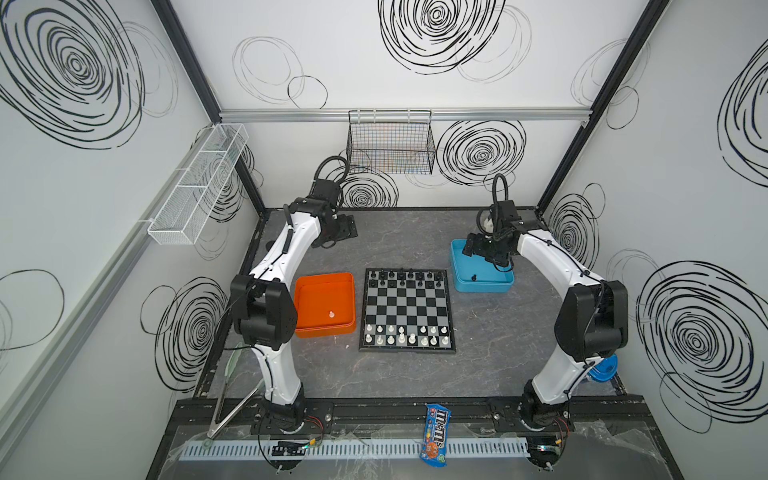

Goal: Set up the chess pieces on the board
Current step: 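Raise the left gripper and swing it back past the orange tray, then lower the right gripper onto the black pawn in the cyan tray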

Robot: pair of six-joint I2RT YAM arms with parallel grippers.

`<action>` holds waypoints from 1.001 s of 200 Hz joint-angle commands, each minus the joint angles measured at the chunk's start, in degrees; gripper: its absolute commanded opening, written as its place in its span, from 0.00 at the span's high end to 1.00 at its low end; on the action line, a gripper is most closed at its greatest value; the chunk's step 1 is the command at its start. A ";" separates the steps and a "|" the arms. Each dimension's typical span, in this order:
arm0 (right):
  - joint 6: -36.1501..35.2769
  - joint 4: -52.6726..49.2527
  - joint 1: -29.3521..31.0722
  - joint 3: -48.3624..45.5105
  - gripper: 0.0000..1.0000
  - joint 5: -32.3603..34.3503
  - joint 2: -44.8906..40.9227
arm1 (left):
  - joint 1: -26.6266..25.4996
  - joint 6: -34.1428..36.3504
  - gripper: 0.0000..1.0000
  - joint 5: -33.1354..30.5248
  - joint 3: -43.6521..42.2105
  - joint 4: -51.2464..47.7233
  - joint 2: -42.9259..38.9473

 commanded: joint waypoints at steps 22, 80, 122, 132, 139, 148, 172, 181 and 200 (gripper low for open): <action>2.73 -11.43 -0.87 12.46 0.12 3.48 8.34 | 2.59 -5.24 0.04 3.33 8.37 0.77 3.16; 2.79 -17.29 -0.96 21.79 0.30 2.95 18.22 | 6.88 -7.66 0.04 6.15 22.02 -3.24 10.89; 1.95 -18.30 -0.74 20.44 0.34 3.28 19.72 | 8.18 -9.65 0.04 8.29 24.52 -5.60 13.25; 1.95 -18.60 -0.65 19.44 0.40 2.89 19.68 | 8.27 -10.61 0.04 9.01 24.74 -6.24 13.35; 1.95 -18.47 -0.61 18.39 0.42 2.60 19.34 | 8.27 -10.93 0.04 9.44 24.71 -6.32 13.34; 1.95 -18.10 -0.55 17.00 0.43 2.56 18.87 | 8.19 -11.04 0.04 9.57 24.63 -6.44 13.22; 1.70 -17.26 -0.54 14.11 0.46 2.33 18.29 | 7.93 -10.81 0.04 9.48 23.90 -7.28 13.09; 1.68 -16.88 -0.58 13.33 0.46 2.33 18.21 | 7.92 -10.70 0.04 9.54 23.27 -7.32 13.06; 1.75 -16.24 -0.56 12.34 0.46 2.08 18.28 | 7.84 -10.79 0.04 10.42 23.06 -7.63 13.31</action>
